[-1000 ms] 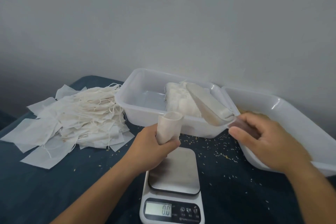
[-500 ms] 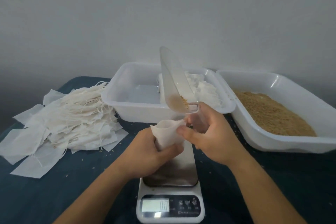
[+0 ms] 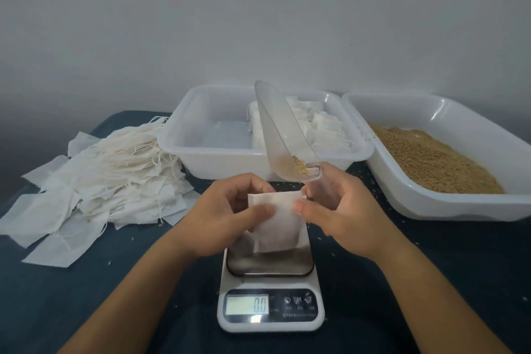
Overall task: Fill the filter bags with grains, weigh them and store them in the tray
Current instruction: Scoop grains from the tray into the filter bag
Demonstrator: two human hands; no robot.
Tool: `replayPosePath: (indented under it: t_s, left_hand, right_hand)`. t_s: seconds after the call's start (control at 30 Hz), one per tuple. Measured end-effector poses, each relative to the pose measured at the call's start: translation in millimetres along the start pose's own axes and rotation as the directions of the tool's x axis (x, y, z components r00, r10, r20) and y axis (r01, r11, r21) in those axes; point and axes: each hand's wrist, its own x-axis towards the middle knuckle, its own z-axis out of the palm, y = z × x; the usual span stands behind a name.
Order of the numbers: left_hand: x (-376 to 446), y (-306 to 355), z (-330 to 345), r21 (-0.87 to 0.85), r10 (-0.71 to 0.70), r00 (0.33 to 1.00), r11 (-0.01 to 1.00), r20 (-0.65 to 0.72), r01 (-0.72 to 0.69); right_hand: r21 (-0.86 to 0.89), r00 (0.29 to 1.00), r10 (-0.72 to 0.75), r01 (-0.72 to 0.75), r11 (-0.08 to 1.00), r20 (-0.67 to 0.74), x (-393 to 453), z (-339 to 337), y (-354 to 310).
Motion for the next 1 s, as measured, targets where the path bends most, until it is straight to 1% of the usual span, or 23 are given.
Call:
replayPosePath:
  t_s: [0.1, 0.13, 0.17, 0.23, 0.27, 0.3, 0.4, 0.47, 0.6, 0.67, 0.73, 0.83, 1.0]
  left_hand:
    - [2, -4, -1, 0.056, -0.080, 0.996, 0.995, -0.028, 0.081]
    - [3, -7, -1, 0.121, -0.091, 0.994, 0.988, -0.059, 0.098]
    - [4, -9, -2, 0.228, -0.086, 0.992, 0.968, -0.094, 0.106]
    - [5, -12, -4, 0.459, -0.052, 0.986, 0.880, -0.158, 0.120]
    - [5, -13, -5, 0.515, -0.035, 0.982, 0.847, -0.185, 0.127]
    - [5, -13, -5, 0.526, -0.023, 0.979, 0.841, -0.203, 0.129]
    - [6, -15, -7, 0.492, 0.015, 0.968, 0.863, -0.252, 0.115]
    - [8, -16, -10, 0.475, 0.026, 0.942, 0.868, -0.335, 0.145]
    - [13, -18, -20, 0.391, -0.001, 0.835, 0.883, -0.551, 0.259]
    - [14, -21, -26, 0.348, -0.016, 0.792, 0.893, -0.610, 0.286]
    - [14, -24, -31, 0.311, -0.031, 0.768, 0.903, -0.639, 0.295]
    - [15, -24, -33, 0.263, -0.055, 0.760, 0.920, -0.648, 0.291]
    - [16, -22, -25, 0.306, -0.054, 0.799, 0.907, -0.598, 0.290]
  right_hand:
    - [-0.056, 1.000, 0.016, -0.016, 0.998, -0.002, 3, 4, 7]
    - [-0.082, 1.000, 0.021, -0.023, 0.996, -0.016, 4, 6, 10]
    - [-0.110, 0.999, 0.028, -0.031, 0.993, -0.034, 5, 9, 12]
    - [-0.167, 0.997, 0.028, -0.039, 0.985, -0.066, 7, 15, 15]
    - [-0.198, 0.997, 0.020, -0.036, 0.980, -0.079, 8, 16, 17]
    - [-0.228, 0.996, 0.012, -0.033, 0.973, -0.092, 9, 17, 19]
    - [-0.284, 0.990, -0.002, -0.039, 0.958, -0.142, 11, 15, 22]
    - [-0.298, 0.982, -0.011, -0.047, 0.953, -0.188, 12, 12, 24]
    - [-0.282, 0.960, -0.027, -0.055, 0.958, -0.279, 14, 3, 23]
    - [-0.299, 0.952, -0.030, -0.065, 0.952, -0.304, 14, 0, 22]
    - [-0.320, 0.942, -0.034, -0.080, 0.944, -0.335, 15, -2, 22]
    - [-0.345, 0.924, -0.056, -0.085, 0.935, -0.378, 16, -4, 24]
    - [-0.345, 0.913, -0.064, -0.087, 0.934, -0.403, 17, -5, 25]
